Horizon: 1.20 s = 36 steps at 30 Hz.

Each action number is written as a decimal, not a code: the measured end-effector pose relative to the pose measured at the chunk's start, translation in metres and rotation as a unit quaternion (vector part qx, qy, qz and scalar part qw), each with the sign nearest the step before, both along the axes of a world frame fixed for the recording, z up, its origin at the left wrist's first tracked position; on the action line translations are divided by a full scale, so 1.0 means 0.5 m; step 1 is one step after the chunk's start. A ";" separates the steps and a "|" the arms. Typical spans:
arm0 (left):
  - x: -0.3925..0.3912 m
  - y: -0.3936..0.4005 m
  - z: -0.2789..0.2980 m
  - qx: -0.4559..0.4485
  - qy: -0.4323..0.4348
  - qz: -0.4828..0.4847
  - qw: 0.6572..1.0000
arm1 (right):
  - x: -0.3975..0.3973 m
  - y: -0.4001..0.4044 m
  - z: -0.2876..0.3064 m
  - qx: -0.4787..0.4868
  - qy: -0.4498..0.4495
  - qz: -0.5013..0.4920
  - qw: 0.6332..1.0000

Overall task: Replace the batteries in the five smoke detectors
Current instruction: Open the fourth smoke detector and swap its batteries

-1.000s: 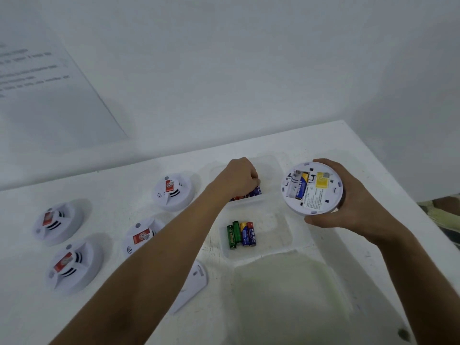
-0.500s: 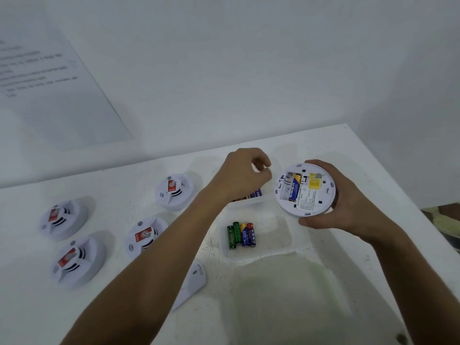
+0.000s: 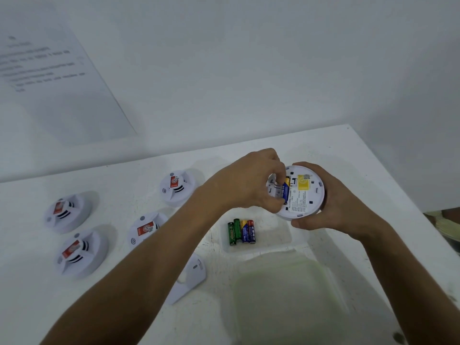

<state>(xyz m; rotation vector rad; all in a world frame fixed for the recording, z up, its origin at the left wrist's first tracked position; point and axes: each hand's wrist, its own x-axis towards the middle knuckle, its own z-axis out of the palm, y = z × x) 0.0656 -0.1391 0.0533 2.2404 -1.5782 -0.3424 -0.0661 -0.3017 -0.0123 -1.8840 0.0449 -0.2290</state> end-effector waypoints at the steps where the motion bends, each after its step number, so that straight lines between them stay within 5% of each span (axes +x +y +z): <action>1: 0.000 -0.001 0.000 0.007 -0.024 -0.009 1.000 | 0.001 0.000 0.000 -0.003 0.001 0.005 1.000; 11: 0.005 -0.009 -0.011 0.022 -0.109 -0.041 0.993 | 0.007 -0.004 -0.002 -0.012 0.025 0.048 0.998; 19: 0.023 -0.002 -0.022 -0.187 0.100 0.055 0.976 | 0.027 -0.021 0.037 -0.011 -0.012 0.039 0.999; 36: 0.013 0.009 -0.032 -0.082 0.211 0.086 0.970 | 0.033 -0.020 0.031 -0.057 -0.026 0.029 0.998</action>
